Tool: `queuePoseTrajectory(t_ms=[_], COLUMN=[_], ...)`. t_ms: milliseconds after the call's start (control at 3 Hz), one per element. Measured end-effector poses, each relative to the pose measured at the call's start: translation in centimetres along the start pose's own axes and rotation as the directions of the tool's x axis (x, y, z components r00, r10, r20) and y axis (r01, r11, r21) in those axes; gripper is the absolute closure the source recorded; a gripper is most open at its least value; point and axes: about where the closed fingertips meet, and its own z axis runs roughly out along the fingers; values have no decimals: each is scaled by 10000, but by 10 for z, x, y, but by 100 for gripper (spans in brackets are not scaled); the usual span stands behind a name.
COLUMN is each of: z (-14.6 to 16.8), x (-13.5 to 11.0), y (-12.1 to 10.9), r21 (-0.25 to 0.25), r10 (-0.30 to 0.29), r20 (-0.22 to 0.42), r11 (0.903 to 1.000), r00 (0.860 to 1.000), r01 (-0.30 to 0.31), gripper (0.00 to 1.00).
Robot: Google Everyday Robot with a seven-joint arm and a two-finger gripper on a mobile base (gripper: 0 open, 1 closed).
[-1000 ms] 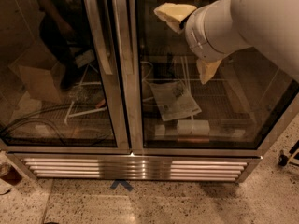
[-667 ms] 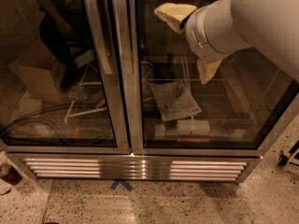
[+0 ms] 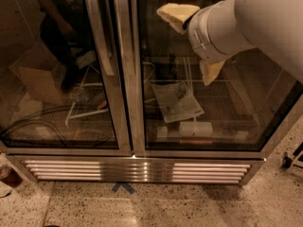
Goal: Place 7up can into top drawer
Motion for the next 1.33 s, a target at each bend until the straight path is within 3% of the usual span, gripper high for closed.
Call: queuePoseTrajectory(t_ms=[333,667,1000,1333], z=[0,0,-3,-7], x=[0,3,7,5], y=[0,0,4,4], r21=[0,113,741,1761], r10=[-2,-1190,-3494,-6050], r20=[0,116,226,-101], r11=[10000,9929,9350,7827], r00=[10000,9928,9367,7962], r01=[2,1188,3469,5970], gripper=[0,0,0,0])
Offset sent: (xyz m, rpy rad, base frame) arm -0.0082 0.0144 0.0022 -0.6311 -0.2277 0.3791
